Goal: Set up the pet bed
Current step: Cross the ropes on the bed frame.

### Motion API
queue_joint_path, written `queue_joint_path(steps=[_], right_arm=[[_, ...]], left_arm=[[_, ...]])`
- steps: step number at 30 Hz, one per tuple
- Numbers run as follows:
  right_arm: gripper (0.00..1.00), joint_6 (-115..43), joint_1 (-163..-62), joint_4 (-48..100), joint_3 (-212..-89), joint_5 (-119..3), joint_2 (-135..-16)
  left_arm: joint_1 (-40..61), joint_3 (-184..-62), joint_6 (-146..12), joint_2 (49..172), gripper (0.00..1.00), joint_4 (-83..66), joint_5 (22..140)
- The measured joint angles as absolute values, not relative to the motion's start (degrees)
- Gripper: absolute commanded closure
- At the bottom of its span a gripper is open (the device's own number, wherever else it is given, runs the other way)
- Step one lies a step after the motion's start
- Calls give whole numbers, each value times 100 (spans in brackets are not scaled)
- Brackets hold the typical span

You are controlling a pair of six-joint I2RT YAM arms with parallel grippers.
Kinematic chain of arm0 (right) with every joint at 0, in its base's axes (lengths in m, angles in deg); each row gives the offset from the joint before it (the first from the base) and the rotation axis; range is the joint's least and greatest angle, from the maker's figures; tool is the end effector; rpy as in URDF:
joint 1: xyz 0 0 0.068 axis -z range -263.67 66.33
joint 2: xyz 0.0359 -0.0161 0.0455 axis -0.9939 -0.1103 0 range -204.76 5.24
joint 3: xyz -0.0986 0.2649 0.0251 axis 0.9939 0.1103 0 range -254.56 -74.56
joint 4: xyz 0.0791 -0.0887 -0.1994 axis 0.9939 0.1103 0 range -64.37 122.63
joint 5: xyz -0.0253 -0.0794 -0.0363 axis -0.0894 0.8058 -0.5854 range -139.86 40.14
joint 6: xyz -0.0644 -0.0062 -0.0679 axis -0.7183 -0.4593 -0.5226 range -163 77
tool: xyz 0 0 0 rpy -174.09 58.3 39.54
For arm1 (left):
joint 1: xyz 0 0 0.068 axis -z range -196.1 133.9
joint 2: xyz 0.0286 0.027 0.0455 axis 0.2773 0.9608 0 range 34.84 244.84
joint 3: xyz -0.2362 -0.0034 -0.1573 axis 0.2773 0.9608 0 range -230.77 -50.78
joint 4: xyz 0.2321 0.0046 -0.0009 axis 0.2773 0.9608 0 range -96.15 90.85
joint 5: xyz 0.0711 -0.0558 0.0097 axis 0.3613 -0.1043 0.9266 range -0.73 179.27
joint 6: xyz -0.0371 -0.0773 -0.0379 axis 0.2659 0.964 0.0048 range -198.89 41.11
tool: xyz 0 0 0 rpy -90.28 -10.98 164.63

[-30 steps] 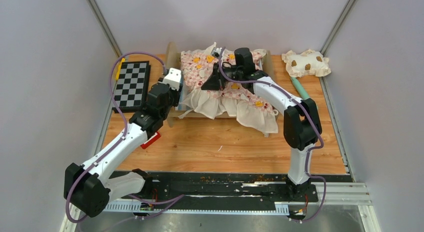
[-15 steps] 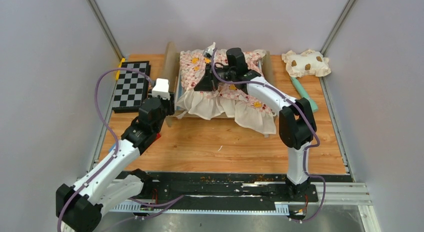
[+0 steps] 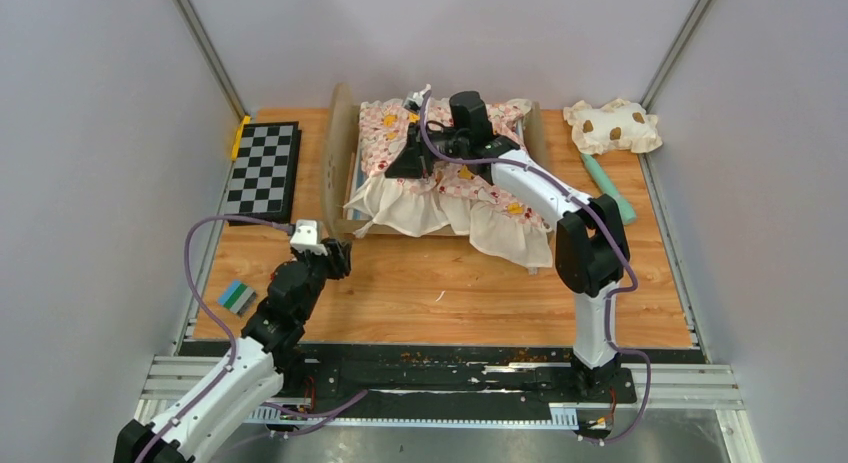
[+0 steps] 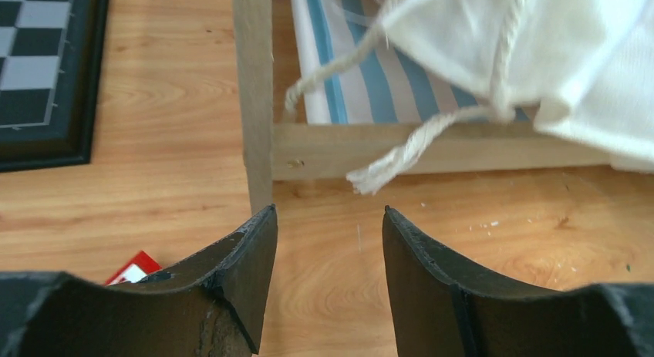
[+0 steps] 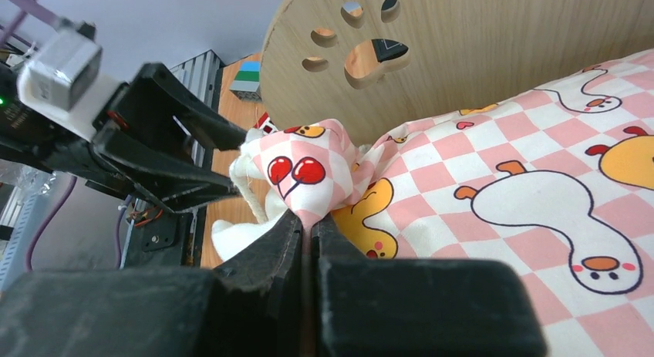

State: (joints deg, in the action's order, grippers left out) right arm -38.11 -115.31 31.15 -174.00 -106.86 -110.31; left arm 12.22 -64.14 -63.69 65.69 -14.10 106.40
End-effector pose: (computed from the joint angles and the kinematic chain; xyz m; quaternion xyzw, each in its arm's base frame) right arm 0.3646 0.3080 0.3161 -0.4290 0.6452 0.5296 0.3452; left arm 0.1508 -0.0530 0.2222 -0.0093 0.7610 -0.1312 0.6353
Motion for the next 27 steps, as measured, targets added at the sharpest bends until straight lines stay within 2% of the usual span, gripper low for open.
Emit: queue_joint_path(steps=[6,20,23,27], right_arm=[[100,-3722,-11535,3165,-17492,-10673,-11092],[100,-3687,-11537,3292,-17557,-10673,-11116],[100,-3691,-11535,3312,-17557,-10673,-11116],[100,-3711,-11531,3338,-17557,-10670,-11116]], left_arm=[[1230,-5747,-6609,6604,36,-2546,10067],[1287,-6117,-7792,9373,36,-4754,9120],[1311,-6200,-7903,9600,42,-4850,9116],[1313,-6449,-8050,9922,56,-4876,9099]])
